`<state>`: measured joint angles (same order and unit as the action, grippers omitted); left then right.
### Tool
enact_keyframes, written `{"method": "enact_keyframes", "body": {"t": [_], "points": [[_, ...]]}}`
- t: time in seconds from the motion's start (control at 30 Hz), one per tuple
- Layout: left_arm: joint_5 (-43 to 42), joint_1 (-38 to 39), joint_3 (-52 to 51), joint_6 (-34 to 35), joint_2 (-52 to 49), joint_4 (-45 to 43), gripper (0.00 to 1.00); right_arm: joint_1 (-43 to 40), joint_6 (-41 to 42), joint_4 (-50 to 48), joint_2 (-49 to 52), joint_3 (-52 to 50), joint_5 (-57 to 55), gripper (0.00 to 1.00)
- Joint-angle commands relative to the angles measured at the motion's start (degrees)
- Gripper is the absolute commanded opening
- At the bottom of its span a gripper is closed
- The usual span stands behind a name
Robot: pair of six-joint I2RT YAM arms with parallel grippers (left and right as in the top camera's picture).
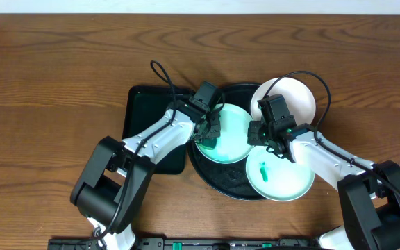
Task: Clean dirty plates on tray and stack at the side
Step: 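Scrub the mint-green plate's surface with the sponge in the left gripper, then keep scrubbing the mint-green plate near the pink plate with the sponge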
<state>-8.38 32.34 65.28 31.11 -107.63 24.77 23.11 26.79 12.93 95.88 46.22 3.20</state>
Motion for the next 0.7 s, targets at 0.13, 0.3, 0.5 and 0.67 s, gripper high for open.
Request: {"method": "enact_keyframes", "body": {"t": [0.13,0.3,0.5,0.67], "points": [[-14.47,1.77,-2.05,0.94,-5.9,-0.26,0.07,0.24,0.39,-0.13,-0.42,-0.09,0.28,0.01],[-18.45,1.7,-1.88,0.94,-5.49,-0.74,0.08,0.24,0.42,-0.15,-0.42,-0.09,0.31,0.01],[-18.64,1.7,-0.68,0.94,-1.62,-0.96,0.08,0.24,0.39,-0.15,-0.42,-0.09,0.28,0.01],[-18.58,1.7,-0.2,0.9,4.55,-2.73,0.08,0.24,0.39,-0.15,-0.42,-0.09,0.31,0.01]]}}
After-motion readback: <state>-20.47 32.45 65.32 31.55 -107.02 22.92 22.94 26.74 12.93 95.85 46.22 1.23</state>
